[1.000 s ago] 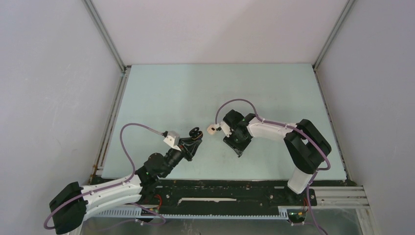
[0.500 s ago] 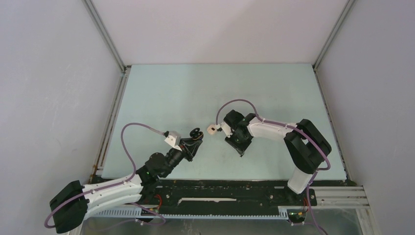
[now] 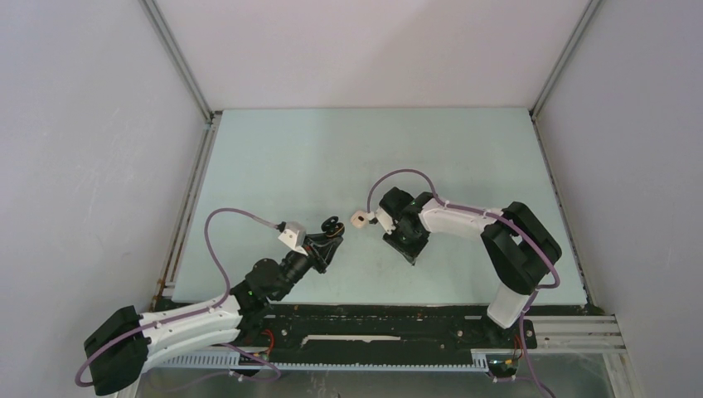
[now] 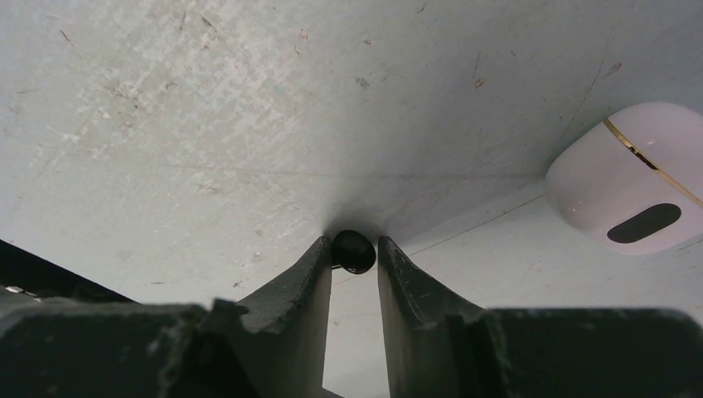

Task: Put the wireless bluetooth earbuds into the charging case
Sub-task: Pick up the earbud from the center of the board.

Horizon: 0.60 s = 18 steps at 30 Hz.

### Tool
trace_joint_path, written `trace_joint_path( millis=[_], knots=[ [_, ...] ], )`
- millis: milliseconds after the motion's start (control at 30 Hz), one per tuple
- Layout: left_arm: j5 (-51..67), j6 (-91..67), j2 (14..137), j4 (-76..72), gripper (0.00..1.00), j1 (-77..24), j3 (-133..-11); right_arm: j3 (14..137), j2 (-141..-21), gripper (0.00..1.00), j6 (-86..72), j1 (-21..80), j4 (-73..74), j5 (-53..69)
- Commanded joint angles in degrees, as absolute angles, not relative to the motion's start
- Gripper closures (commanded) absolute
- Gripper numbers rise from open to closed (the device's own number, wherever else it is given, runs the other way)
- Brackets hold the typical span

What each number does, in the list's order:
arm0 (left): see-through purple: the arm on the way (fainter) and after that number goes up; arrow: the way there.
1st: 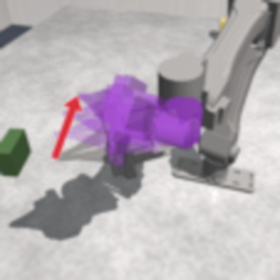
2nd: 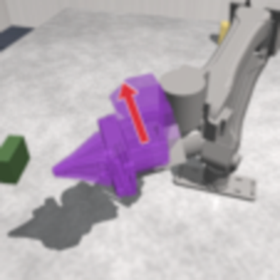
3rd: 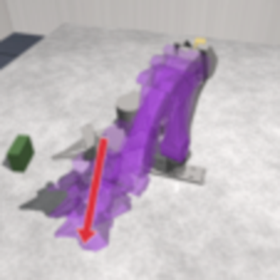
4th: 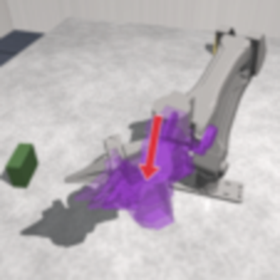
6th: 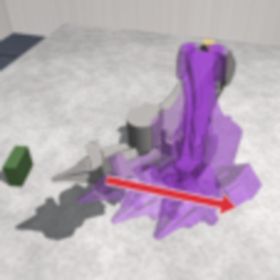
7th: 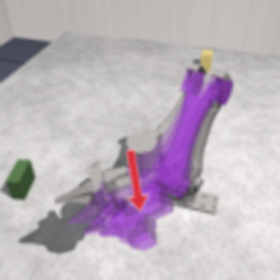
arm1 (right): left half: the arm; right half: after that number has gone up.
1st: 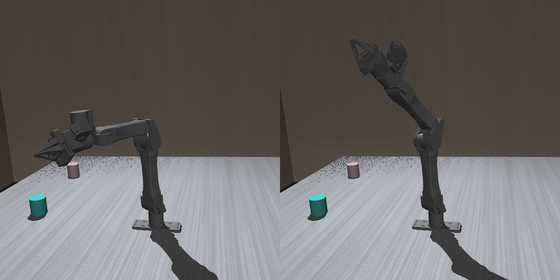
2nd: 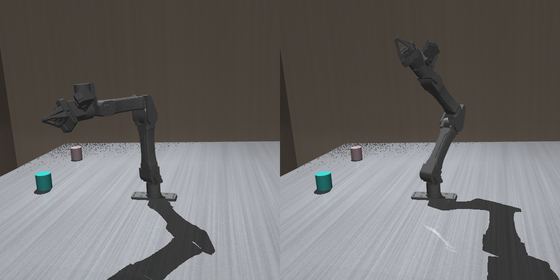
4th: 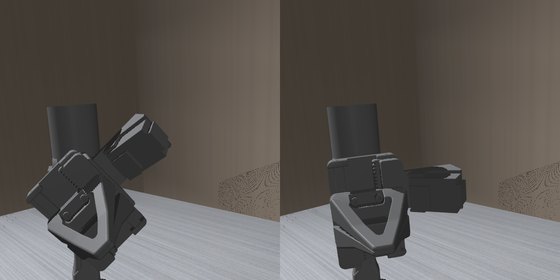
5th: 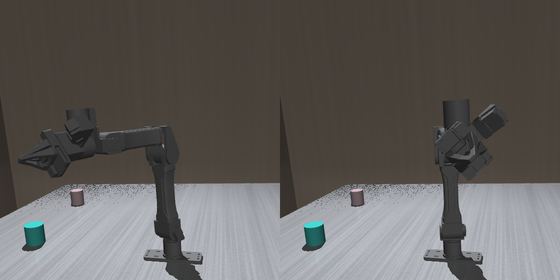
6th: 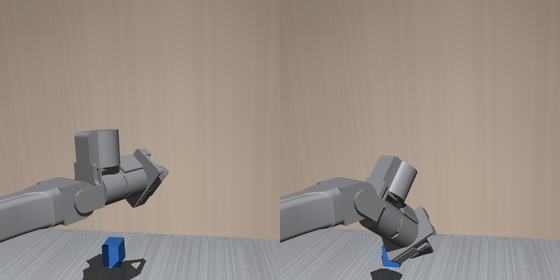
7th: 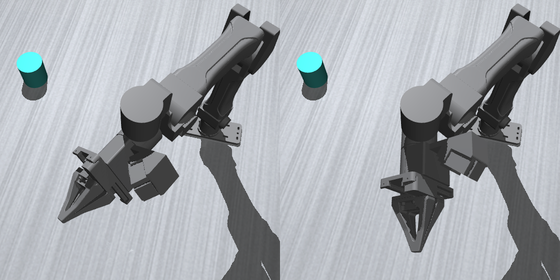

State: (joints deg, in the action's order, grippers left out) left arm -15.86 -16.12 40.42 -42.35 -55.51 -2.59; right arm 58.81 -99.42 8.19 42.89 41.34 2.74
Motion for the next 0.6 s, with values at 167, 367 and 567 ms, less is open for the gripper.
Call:
trace_joint_path(
  millis=[167, 367, 567],
  knots=[
    [-15.92, -16.88, 39.82, -45.45, 0.99, -55.2, -3.29, 58.58, -99.18, 0.82, 8.77, 42.96, 42.1, 3.24],
    [-15.64, -17.08, 41.54, -46.77, 0.99, -55.2, -3.6, 58.61, -95.96, 1.0, 10.37, 42.78, 41.74, 2.68],
    [-13.98, -17.41, 45.64, -49.66, 0.99, -55.2, -4.57, 58.62, -86.22, 1.0, 14.02, 41.93, 40.84, 1.87]
  ],
)
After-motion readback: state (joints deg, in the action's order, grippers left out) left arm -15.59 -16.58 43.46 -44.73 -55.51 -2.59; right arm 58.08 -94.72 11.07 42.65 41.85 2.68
